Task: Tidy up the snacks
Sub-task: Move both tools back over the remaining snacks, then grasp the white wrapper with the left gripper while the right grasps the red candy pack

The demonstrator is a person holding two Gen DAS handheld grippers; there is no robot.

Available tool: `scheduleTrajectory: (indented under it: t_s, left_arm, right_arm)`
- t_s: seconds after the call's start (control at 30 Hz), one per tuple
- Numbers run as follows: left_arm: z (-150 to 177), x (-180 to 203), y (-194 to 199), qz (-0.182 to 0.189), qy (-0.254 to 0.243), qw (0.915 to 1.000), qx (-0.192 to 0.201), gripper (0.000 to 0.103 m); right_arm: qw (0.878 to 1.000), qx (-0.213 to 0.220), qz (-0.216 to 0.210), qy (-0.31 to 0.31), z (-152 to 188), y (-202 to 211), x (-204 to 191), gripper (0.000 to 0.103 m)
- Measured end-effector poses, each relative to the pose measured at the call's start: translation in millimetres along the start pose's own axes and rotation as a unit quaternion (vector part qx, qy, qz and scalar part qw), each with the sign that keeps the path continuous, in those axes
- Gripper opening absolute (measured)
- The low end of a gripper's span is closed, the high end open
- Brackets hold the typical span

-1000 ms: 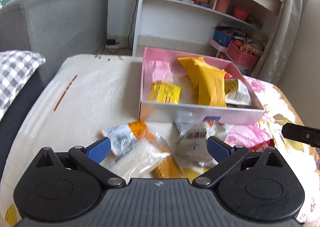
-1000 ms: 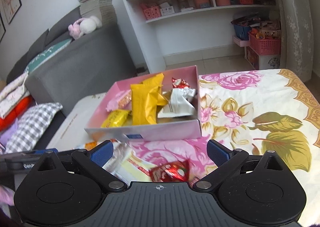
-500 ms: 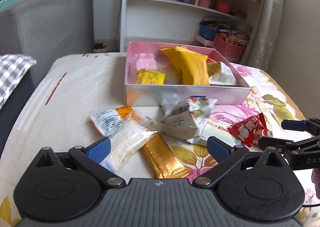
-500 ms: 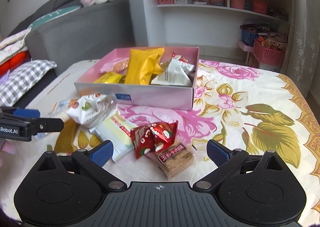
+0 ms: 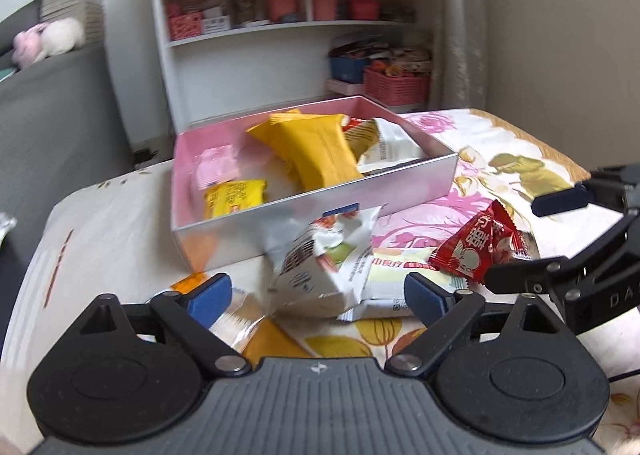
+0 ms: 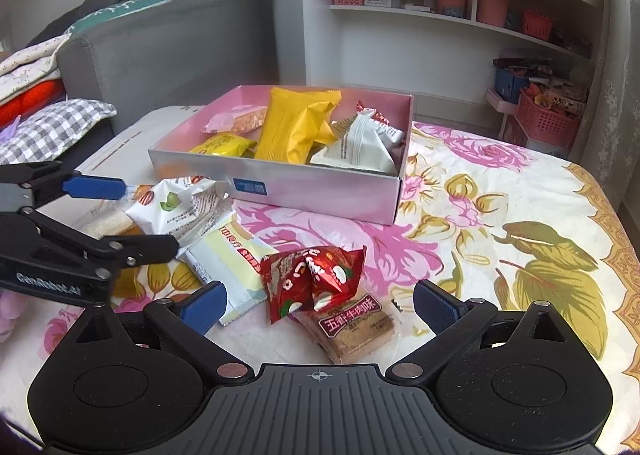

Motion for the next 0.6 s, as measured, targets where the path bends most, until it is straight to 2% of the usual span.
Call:
scheduleTrajectory:
  t_s: [0.3, 0.53, 0.6]
  left_arm:
    - [-4, 3, -15, 0.026, -0.011, 0.9995, -0.014, 0.072]
    - [-5, 7, -19, 0.011, -0.032, 0.9993, -0.017, 0.06]
    - [-5, 8, -20, 0.006, -0.039, 0.9991, -0.016, 0.058]
  right_arm:
    - [1.0, 0.011, -0.013, 0.015, -5, -8, -1, 0.101]
    - [1.0, 0.001, -0.013, 0.01, -8, -17, -1, 0.098]
    - [1.0, -0.003, -0.008, 0.006, -7, -20, 0, 0.093]
Point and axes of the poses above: each gripper's, at about its wrist camera, not at the fingertips, and y roughly against the way its jaws point, x to its right, z to its underside, the point moved 6 cm from there along -y, roughly the way its jaws point, and after that the axes turned 3 degrees about -y, right-handed, at the moved point
